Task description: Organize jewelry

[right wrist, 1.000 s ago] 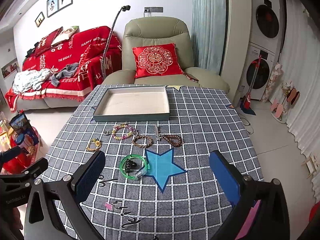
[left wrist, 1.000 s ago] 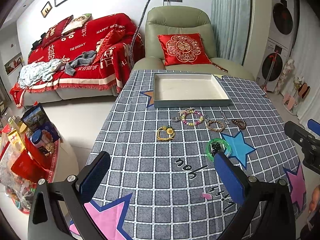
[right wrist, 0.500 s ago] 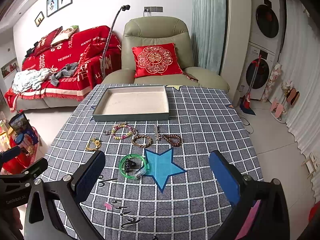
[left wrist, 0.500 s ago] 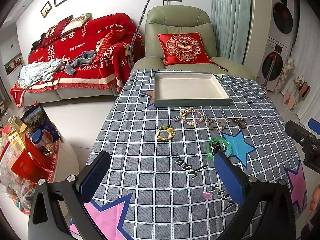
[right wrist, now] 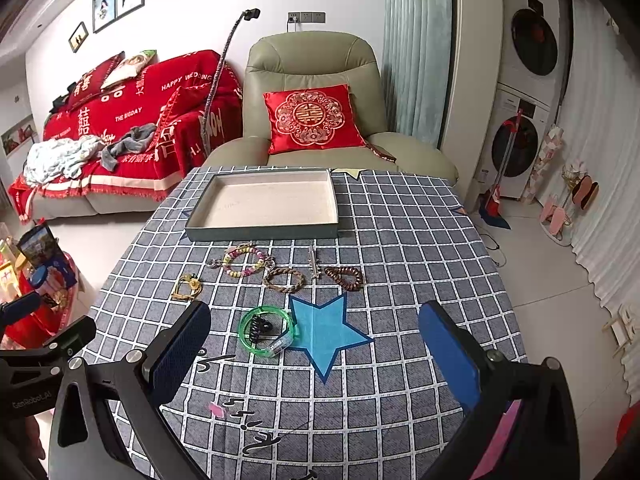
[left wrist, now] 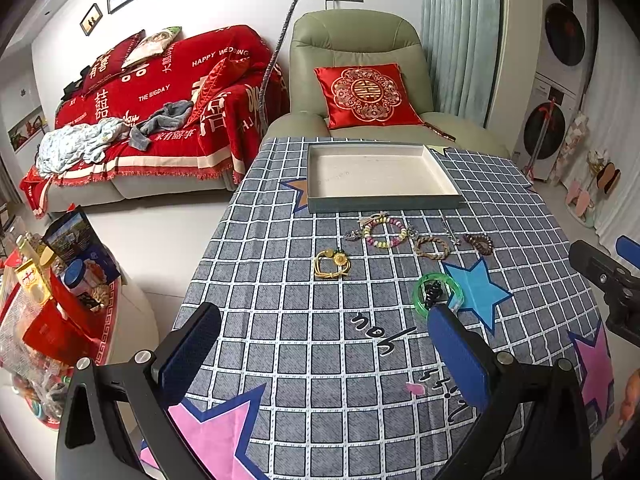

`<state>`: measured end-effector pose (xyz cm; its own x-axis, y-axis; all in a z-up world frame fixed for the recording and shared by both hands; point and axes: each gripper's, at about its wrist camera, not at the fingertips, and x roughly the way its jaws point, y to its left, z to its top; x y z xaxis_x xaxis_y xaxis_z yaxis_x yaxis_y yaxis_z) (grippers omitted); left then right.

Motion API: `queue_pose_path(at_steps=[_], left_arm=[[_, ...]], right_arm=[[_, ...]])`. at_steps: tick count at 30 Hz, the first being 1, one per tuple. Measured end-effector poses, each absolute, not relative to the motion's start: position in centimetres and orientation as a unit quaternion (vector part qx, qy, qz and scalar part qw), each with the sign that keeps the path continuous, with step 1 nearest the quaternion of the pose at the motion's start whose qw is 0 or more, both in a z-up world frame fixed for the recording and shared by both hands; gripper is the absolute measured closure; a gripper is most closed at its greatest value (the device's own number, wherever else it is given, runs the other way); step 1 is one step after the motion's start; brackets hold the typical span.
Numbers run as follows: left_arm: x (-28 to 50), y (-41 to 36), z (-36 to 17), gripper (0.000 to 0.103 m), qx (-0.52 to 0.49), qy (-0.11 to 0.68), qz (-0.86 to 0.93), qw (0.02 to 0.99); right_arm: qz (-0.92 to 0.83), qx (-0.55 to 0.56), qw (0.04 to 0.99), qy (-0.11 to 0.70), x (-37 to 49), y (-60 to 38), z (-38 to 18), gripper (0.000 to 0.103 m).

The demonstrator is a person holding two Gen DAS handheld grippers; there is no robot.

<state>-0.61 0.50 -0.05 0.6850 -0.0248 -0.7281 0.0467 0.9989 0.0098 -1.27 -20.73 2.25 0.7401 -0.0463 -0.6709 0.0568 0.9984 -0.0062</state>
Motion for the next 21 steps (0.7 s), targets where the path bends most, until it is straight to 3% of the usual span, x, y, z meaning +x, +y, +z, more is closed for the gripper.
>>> queue_pose_path(at_steps=[21], left_arm=[[-0.81, 0.58, -0.33, 0.0, 0.015, 0.4, -0.02, 0.916]], right_arm=[[-0.026, 0.005, 0.932, 0.363, -1.5, -20.65, 1.63, 0.0]])
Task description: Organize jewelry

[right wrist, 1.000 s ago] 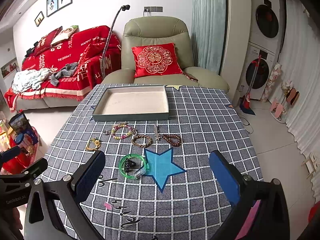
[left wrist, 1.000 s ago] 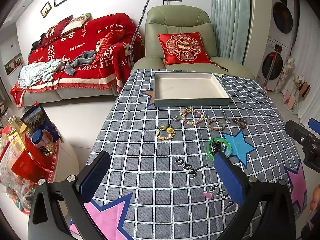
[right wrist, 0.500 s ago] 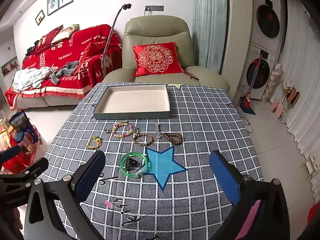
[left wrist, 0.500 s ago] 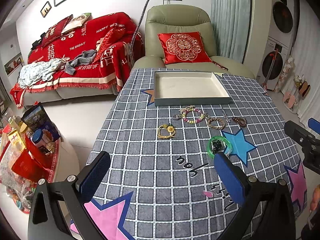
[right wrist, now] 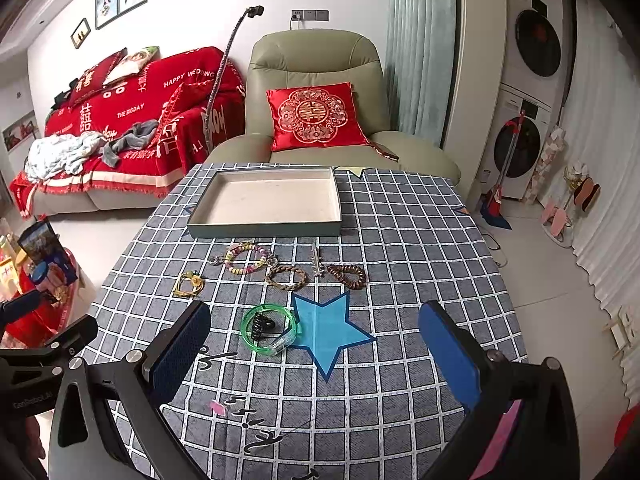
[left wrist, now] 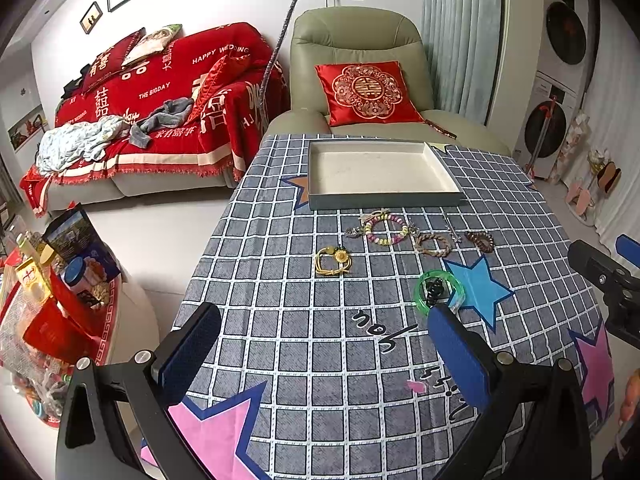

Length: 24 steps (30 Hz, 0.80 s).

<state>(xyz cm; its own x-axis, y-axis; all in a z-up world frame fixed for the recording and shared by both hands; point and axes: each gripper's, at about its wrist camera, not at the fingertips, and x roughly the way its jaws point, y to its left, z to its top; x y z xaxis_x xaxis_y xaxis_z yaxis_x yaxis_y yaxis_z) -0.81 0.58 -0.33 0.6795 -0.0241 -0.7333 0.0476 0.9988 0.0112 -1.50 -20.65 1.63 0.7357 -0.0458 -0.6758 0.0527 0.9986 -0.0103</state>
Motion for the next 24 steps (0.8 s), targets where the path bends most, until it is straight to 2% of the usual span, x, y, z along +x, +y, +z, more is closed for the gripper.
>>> queue_pose_path(at_steps=[11, 24], left_arm=[[-0.1, 0.3, -0.7, 0.0, 0.023, 0.417, -0.024, 0.908], [4.3, 1.9, -3.0, 0.0, 0.024, 0.484, -0.041, 0.874]], right_arm=[[-0.028, -0.002, 0.922, 0.386, -0.9, -20.5, 0.9, 0.0], [-0.053, 0.057, 0.858, 0.508, 2.9, -21.7, -2.1, 0.0]])
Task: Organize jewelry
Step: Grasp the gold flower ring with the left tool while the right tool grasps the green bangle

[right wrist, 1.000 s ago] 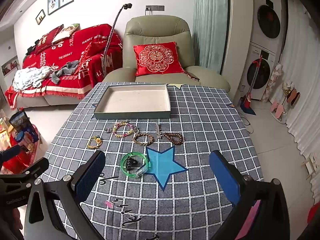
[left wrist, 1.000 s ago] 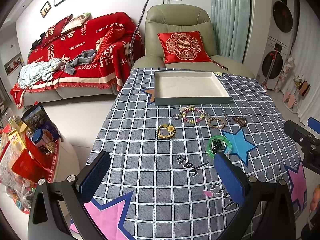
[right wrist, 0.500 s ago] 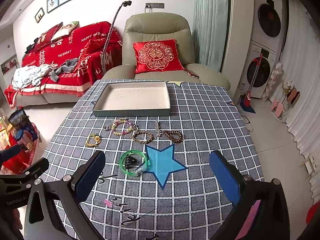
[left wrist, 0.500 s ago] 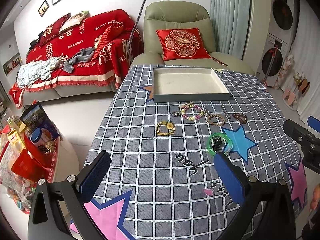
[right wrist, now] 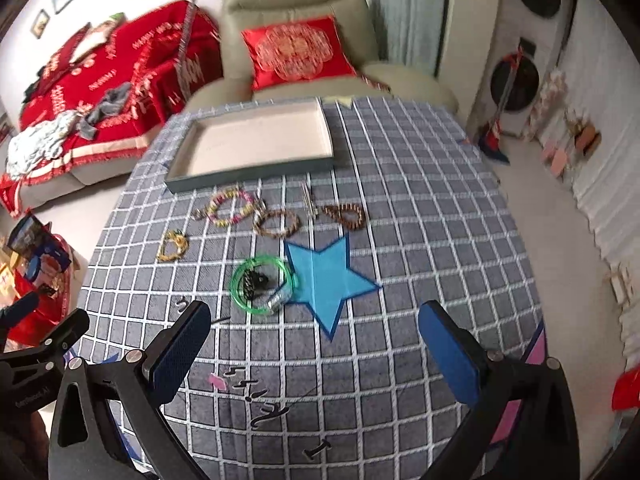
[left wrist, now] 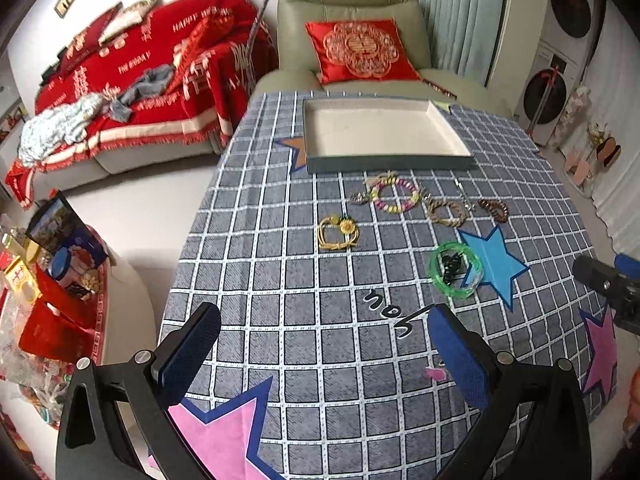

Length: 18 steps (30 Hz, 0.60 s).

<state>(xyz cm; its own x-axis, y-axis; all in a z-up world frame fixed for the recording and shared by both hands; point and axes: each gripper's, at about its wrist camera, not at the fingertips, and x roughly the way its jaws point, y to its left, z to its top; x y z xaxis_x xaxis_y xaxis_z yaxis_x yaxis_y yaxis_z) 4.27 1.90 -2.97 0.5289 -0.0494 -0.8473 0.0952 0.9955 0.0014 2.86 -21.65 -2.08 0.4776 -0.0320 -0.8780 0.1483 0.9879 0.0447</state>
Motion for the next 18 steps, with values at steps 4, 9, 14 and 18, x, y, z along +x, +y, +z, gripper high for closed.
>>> queue_pose_path(at_steps=[4, 9, 14, 18], left_arm=[[7.0, 3.0, -4.7, 0.0, 0.019, 0.518, -0.047, 0.854], [10.4, 4.5, -7.4, 0.0, 0.016, 0.551, -0.05, 0.833], [13.7, 5.5, -9.7, 0.0, 0.013, 0.561, -0.062, 0.826], [16.1, 5.2, -11.3, 0.0, 0.022, 0.568, -0.072, 0.819]], right_arm=[[-0.057, 0.079, 0.823, 0.559, 4.5, -21.5, -4.0, 0.0], [-0.078, 0.099, 0.795, 0.594, 6.2, -21.2, -6.5, 0.0], [-0.104, 0.11, 0.767, 0.623, 7.9, -21.3, -9.1, 0.0], [-0.112, 0.131, 0.745, 0.644, 9.2, -21.9, -11.4, 0.0]])
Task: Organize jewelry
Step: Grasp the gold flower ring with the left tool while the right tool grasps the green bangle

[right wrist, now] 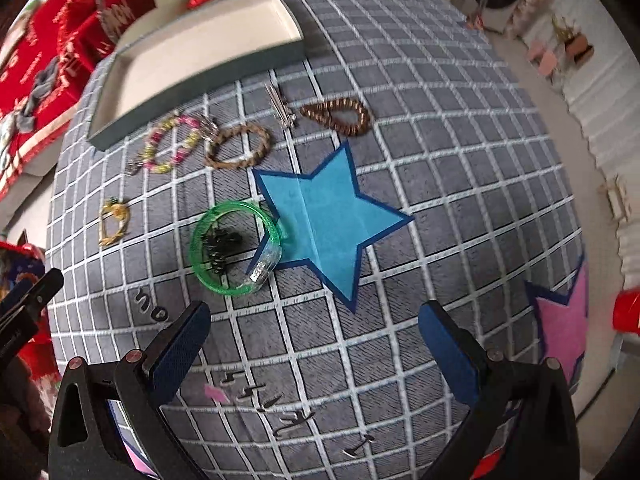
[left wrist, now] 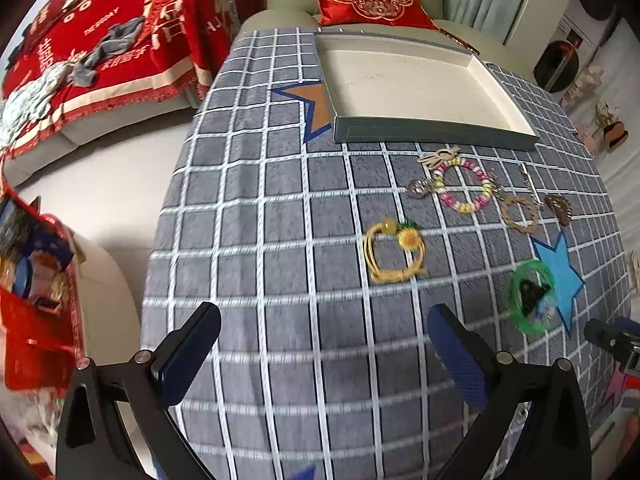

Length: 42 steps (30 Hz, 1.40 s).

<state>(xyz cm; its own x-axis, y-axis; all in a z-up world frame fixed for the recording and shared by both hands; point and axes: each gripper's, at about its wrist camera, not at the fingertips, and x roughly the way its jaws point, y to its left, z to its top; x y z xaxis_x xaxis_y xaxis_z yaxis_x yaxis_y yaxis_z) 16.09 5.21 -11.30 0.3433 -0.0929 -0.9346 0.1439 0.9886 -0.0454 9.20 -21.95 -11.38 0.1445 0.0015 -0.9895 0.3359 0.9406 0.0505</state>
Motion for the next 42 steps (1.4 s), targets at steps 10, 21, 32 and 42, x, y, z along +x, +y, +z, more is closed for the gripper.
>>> queue_pose_path(at_steps=[10, 21, 32, 42], left_arm=[[19.2, 2.9, -14.4, 0.0, 0.06, 0.57, -0.098, 0.813], [20.1, 0.2, -15.8, 0.015, 0.082, 0.572, -0.108, 0.809], [19.5, -0.5, -15.6, 0.087, 0.065, 0.57, -0.136, 0.808], [19.4, 0.9, -12.1, 0.087, -0.008, 0.563, -0.149, 0.813]], right_arm=[[-0.112, 0.152, 0.73, 0.657, 11.4, -22.5, -15.2, 0.003], [-0.093, 0.105, 0.735, 0.664, 14.5, -19.9, -16.4, 0.043], [-0.073, 0.122, 0.735, 0.664, 17.5, -19.7, -15.2, 0.092], [-0.037, 0.177, 0.744, 0.644, 20.8, -21.8, -12.4, 0.092]])
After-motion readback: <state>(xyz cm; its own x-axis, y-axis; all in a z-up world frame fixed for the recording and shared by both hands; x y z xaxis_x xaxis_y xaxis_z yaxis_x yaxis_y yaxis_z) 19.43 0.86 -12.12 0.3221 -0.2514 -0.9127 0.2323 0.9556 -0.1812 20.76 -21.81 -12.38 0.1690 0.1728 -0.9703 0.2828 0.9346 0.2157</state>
